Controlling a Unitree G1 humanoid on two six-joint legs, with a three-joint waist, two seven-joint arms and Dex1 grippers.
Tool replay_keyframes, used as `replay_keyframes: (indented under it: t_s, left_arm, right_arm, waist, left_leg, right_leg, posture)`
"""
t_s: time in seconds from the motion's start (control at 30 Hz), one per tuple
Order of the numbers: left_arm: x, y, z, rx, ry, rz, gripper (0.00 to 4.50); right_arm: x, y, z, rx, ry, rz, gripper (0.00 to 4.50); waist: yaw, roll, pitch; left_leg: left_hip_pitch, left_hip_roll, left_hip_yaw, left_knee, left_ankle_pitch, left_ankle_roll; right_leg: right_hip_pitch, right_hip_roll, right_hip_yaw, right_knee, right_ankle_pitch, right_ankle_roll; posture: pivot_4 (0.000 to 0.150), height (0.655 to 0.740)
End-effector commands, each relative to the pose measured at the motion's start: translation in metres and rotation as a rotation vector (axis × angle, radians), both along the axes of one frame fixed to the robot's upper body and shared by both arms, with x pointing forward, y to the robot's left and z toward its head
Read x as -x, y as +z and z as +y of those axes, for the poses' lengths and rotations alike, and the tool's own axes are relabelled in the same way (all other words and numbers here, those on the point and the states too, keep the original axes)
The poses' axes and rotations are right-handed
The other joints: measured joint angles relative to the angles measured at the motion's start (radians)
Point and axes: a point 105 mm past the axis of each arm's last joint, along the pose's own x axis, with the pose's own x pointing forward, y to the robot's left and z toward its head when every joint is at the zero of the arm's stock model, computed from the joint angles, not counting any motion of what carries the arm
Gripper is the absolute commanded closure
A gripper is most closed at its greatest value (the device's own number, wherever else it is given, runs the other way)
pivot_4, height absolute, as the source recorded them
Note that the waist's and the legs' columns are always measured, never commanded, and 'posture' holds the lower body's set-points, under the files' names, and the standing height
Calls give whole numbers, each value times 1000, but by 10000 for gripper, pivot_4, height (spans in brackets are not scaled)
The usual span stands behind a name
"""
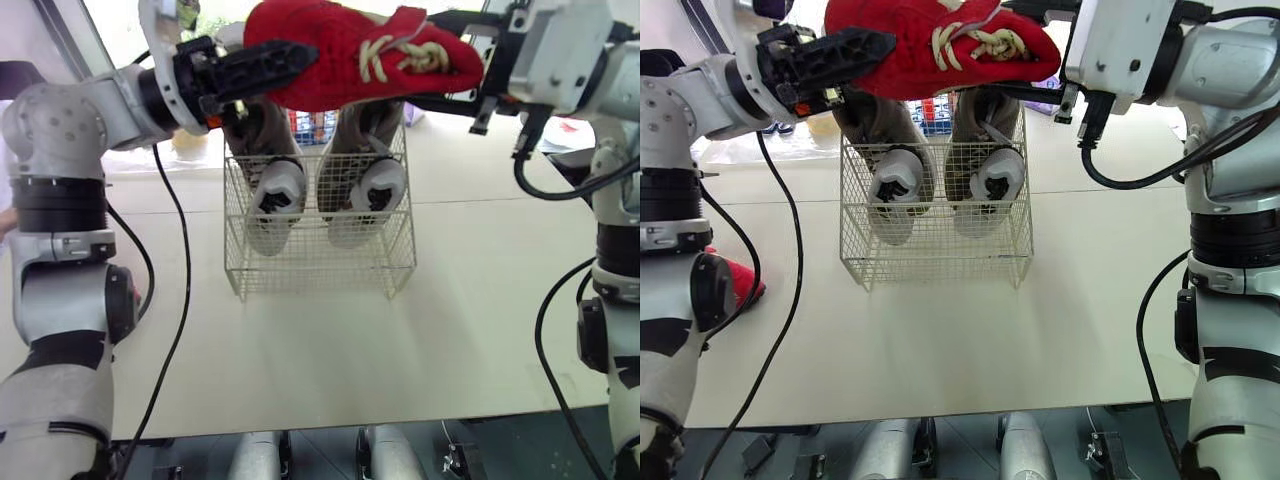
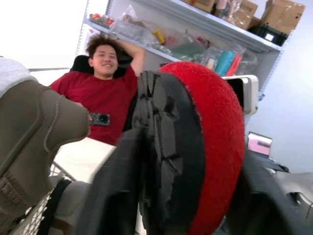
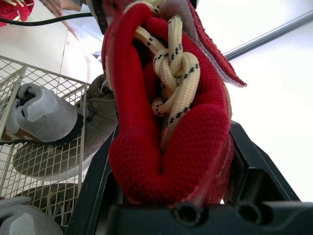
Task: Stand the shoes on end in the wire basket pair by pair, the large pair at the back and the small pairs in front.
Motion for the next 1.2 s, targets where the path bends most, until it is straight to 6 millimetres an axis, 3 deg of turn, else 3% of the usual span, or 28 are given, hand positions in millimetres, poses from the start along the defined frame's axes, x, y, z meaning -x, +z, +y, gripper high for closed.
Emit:
replay_keyframes:
  t_s: [0.03,0.17,0.23,0.33,0.43,0.6,0.8,1.2]
  left_arm:
    - [11,15,5,31,-30,-56,42229]
    - [9,19,17,114,5,-34,42548]
    - [10,23,26,183,26,-30,42548]
    - [13,30,37,335,67,-34,42548]
    - [17,35,35,451,86,-51,42548]
    - [15,37,24,600,107,-20,42548]
    - [8,27,1,636,81,39,42548]
    - [4,16,-13,563,50,67,42548]
  right_arm:
    - [12,11,0,-11,14,-73,27210]
    - [11,16,-16,-145,-5,48,8808]
    - [10,21,-34,-326,-6,160,180]
    - [6,5,-54,-673,62,428,180]
    - [10,-11,-48,-961,249,683,180]
    - [16,-8,-24,-1249,554,906,180]
    - [26,7,7,-1228,661,947,180]
    - [25,12,21,-1175,675,926,180]
  waist:
    - [0,0,0]
    - [3,0,0]
    - [5,-1,0]
    - [6,-2,0]
    - [5,-3,0]
    - [3,-2,0]
    - [5,-2,0]
    - [3,-2,0]
  left_leg:
    - [0,0,0,0,0,0]
    - [0,0,0,0,0,0]
    - [0,0,0,1,0,0]
    - [0,0,-4,2,0,0]
    - [1,1,-7,2,0,0]
    - [1,1,-7,2,1,-2]
    - [1,-1,-6,2,1,-1]
    - [0,-1,-6,2,1,-1]
  right_leg:
    - [0,0,0,0,0,0]
    - [0,0,0,0,0,0]
    - [1,-1,0,0,0,0]
    - [2,-2,-1,0,0,0]
    - [3,-2,-2,1,0,0]
    - [2,-2,-1,5,0,0]
    - [1,-1,-1,5,0,0]
    - [1,0,-1,4,0,0]
  posture:
    - [1500,6675]
    - [1500,6675]
    - [1500,6675]
    - [1500,6675]
    - [1500,6675]
    - [1500,6675]
    - [1500,6675]
    - [1500,6675]
